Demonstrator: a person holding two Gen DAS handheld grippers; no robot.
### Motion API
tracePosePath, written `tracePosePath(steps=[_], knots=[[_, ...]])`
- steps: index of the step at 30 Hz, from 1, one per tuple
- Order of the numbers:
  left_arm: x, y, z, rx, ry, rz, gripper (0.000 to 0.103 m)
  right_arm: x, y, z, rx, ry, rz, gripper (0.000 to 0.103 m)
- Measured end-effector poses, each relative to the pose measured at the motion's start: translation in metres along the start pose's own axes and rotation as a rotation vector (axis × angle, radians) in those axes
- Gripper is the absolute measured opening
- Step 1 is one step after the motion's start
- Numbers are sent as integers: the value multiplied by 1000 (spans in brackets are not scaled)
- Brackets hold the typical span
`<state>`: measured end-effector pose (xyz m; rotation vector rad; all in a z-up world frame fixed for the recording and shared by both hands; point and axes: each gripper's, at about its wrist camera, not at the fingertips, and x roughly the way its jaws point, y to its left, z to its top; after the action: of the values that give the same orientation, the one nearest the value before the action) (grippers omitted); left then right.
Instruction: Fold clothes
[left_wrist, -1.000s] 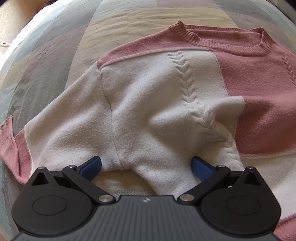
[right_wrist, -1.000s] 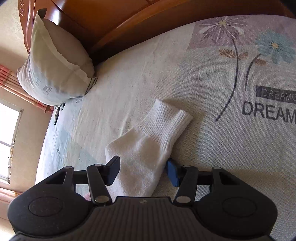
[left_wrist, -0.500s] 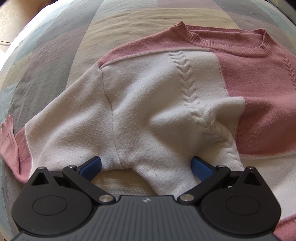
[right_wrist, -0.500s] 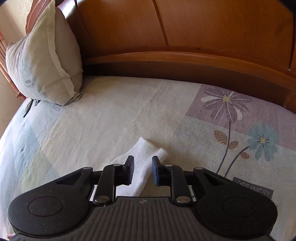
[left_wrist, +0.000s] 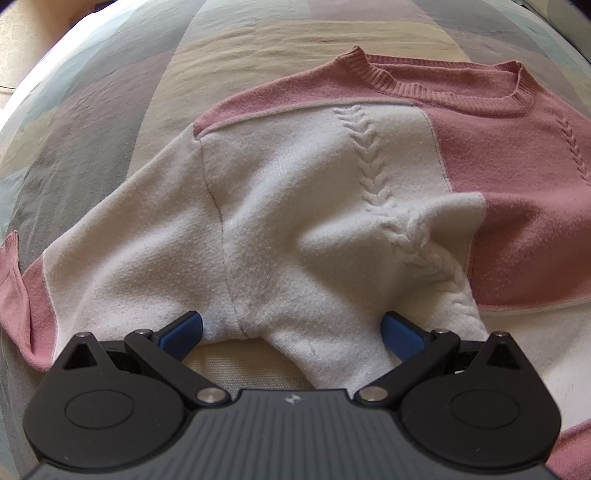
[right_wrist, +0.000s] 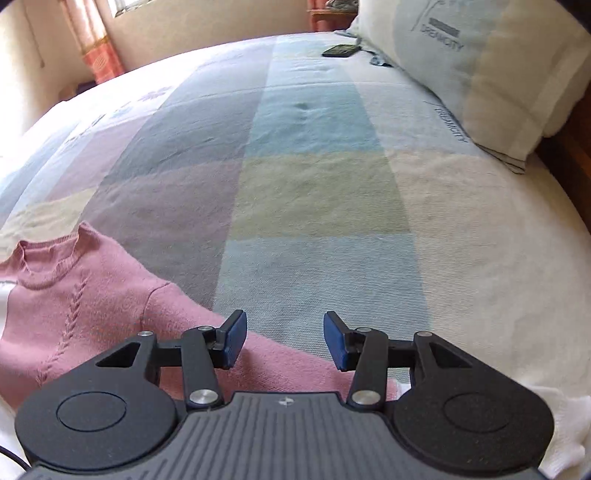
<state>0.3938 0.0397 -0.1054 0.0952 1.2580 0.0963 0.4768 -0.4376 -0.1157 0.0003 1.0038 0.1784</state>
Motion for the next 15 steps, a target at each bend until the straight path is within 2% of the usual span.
tracePosePath(steps=[2, 4, 7, 8, 10, 12, 15], knots=[[-1, 1, -2, 0, -8, -4, 103, 13, 14, -4, -118, 58, 7, 51], [-1, 1, -2, -4, -16, -4, 103, 23, 25, -10, -231, 103, 11, 58], [-1, 1, -4, -8, -27, -2, 103, 25, 23, -10, -294, 106, 29, 61], [-1, 1, -5, -10, -31, -1, 103, 24, 24, -8, -301, 124, 50, 58], [-1, 1, -5, -12, -31, 0, 103, 23, 31, -4, -347, 154, 82, 21], [-1, 2, -4, -14, -23, 3, 103, 20, 44, -5, -432, 163, 50, 11], [0, 2, -1, -15, -9, 11, 103, 17, 49, 1, -486, 100, -66, 9]])
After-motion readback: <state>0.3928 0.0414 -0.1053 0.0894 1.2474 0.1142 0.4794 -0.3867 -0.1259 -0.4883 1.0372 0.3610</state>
